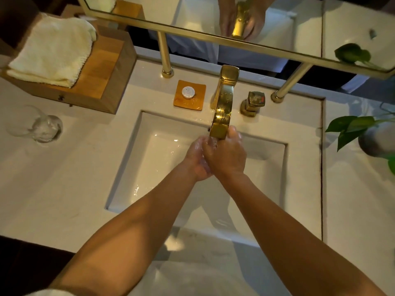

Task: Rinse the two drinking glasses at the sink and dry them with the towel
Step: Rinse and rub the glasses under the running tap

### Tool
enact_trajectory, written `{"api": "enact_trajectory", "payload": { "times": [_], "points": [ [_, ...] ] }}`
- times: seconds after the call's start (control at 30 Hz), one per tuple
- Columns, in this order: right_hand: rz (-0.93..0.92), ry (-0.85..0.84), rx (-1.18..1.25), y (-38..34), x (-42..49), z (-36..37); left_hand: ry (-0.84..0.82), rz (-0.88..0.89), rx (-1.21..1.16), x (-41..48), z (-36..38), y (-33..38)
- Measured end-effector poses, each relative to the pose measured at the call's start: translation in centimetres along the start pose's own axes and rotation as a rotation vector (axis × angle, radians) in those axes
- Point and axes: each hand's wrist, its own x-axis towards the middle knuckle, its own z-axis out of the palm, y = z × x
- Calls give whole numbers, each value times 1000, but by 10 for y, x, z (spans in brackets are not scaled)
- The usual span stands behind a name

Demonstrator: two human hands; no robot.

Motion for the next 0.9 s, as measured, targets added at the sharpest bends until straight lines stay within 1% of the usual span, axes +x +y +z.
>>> {"api": "enact_trajectory", "payload": {
  "times": [0.07,0.13,0.2,0.23,0.33,0.4,0.47,0.5,0.53,0.6,0.63,0.67,0.73,0.77,0.83,0.9],
  "points": [
    [36,-39,13,4,-2,3,29,24,18,3,-4,0],
    [129,-162,32,14,-3,13,99,-24,38,5,-6,-3],
    [158,-257,76,22,-7,16,196,-37,93,6,-9,-4],
    [139,-253,117,24,-9,15,202,-17,126,5,-11,-1],
    [63,-160,263,21,-12,8,55,1,129,-1,-8,9],
    [96,-163,291,22,-9,8,87,-17,141,-3,-1,10],
    [199,-238,320,28,-4,7,166,-6,217,-3,4,9],
    [209,-245,322,31,-1,6,159,26,266,-3,5,11],
    [180,-221,323,32,1,4,115,50,302,-3,7,15],
    [118,-187,325,30,2,-2,47,47,344,-7,8,22],
    [143,-219,335,31,2,-1,59,23,365,-7,10,23],
    [248,-298,390,33,3,0,99,18,396,-11,12,22],
    [534,-469,659,40,3,-3,218,53,516,-10,8,14],
    [603,-510,789,45,5,-6,214,94,586,-7,7,13],
    [627,-584,945,51,7,-18,122,120,647,-11,3,15],
    [640,-699,1050,56,4,-25,47,86,664,-21,-1,17]
  ]
}}
